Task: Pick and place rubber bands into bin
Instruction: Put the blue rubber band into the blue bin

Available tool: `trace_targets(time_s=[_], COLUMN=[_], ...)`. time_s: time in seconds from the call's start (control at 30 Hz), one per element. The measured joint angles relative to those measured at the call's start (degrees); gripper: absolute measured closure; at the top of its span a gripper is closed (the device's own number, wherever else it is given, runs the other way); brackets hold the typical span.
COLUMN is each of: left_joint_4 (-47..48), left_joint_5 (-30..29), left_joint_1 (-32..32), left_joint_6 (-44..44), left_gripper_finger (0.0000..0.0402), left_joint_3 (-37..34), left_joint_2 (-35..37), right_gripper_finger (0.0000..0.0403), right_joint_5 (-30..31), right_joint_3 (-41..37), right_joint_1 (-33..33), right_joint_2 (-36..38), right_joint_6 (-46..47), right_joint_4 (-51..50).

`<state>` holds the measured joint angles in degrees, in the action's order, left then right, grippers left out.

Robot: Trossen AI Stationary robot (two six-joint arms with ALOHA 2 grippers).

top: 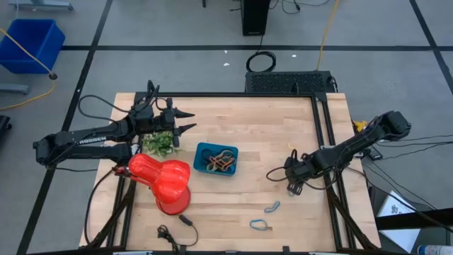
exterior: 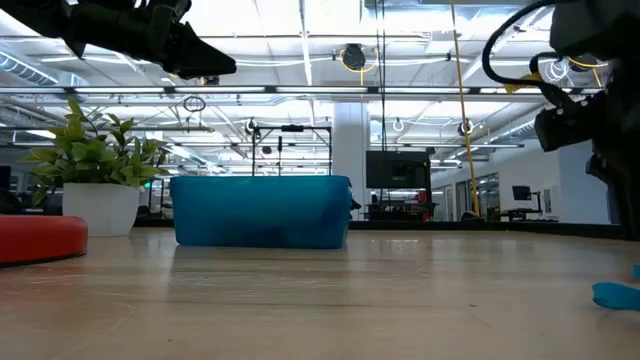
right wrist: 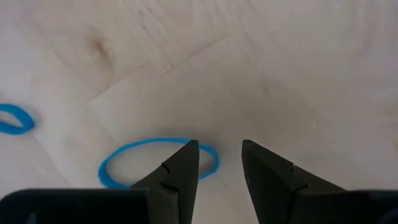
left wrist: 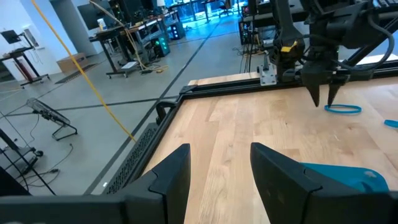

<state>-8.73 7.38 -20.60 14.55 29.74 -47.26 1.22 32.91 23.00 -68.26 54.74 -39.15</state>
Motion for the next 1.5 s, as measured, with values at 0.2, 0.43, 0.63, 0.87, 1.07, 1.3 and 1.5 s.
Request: trace_targets(time_s=[0.2,0.43,0.63,0.87,1.07,1.3,1.5], left_joint_4=[-0.02,-0.02,-0.02,-0.02,-0.02,-0.02,-0.02], left_joint_5=[0.00,0.00,0.00,0.00,0.00,0.00,0.00], left_joint_1=[0.00,0.00,0.00,0.00,0.00,0.00,0.00], left_joint_6=[0.17,0.20,0.21,0.20,0.13,0.02,0.02], left_gripper_finger=[0.0227,0.0227,0.0227,0.0227,0.0227,0.0227,0.0227], left_joint_3=[0.00,0.00,0.00,0.00,0.00,0.02,0.02], left_joint_2=[0.00,0.01,0.00,0.00,0.00,0.01,0.02], right_gripper_finger=[0.0290,0.0314,0.0368,0.0397,0.0401,0.0402,0.0402], right_joint_5=[-2.98,-2.85,-2.71,-2.61,-3.67,-3.07,3.48], right_joint_3=[-2.68,-4.22,-4.32,-4.38,-4.47,-4.62,-4.57], right_joint_1=[0.00,0.00,-0.02,-0.04,-0.07,-0.03,-0.02], right_joint_2=[0.17,0.32,0.25,0.23,0.92,5.64,9.96], right_joint_6=[0.35,0.20,-0.79,0.10,0.03,-2.98,-13.35], right_joint_4=[4.77,5.49,5.85,5.94,6.69,12.62,25.67])
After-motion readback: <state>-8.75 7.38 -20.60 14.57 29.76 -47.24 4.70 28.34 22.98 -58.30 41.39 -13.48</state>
